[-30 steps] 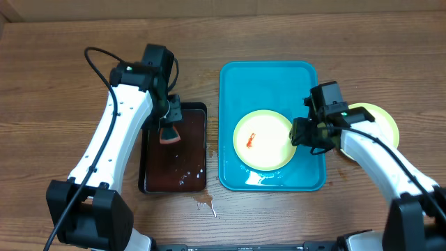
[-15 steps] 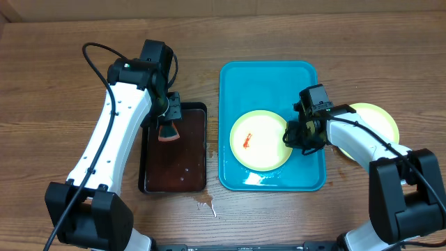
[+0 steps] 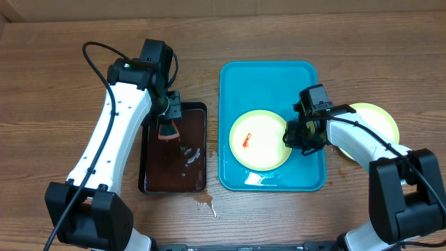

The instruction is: Clean dirty plates on tray and stack at the side

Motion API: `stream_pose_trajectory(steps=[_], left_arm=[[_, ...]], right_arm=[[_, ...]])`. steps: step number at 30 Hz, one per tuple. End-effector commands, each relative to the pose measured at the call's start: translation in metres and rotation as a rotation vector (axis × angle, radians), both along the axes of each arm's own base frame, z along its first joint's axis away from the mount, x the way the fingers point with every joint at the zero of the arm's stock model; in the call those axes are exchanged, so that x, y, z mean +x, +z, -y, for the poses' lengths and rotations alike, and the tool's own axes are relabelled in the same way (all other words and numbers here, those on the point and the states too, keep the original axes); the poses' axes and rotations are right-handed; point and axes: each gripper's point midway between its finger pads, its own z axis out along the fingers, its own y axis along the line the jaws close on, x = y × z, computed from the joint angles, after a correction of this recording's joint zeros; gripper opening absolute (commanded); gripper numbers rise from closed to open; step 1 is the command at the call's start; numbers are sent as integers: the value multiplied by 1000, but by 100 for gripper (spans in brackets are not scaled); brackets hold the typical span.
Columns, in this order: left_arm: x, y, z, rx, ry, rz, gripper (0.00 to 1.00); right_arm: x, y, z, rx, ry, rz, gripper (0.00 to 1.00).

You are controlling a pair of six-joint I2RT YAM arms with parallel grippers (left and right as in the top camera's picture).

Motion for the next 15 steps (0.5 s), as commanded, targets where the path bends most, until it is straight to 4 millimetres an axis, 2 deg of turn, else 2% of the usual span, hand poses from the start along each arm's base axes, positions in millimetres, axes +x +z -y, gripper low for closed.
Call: stream_pose_trajectory(steps=[1,3,6,8,11,14,15], left_arm=[[8,14,3,-25,-14,53,4],[11,15,19,-113,-29,59,4],[16,25,61,-334,-85,82,4],[20,32,85,-416,-128,107,4],[28,33,111,-408,-163,162,4],[32,24,141,-371,-207,193,4],[32,18,157,-368,-242,195,4]], right_arm=[[-4,-4,1,-15,3,-16,4],[-5,-4,1,-15,3,-16,4],[-4,-4,1,-14,3,-16,4],[-5,-4,1,-15,3,-16,4],[-5,-4,2,-15,3,-19,4],[-5,-4,1,-15,3,-20,4],[-5,-4,2,-15,3,-20,4]])
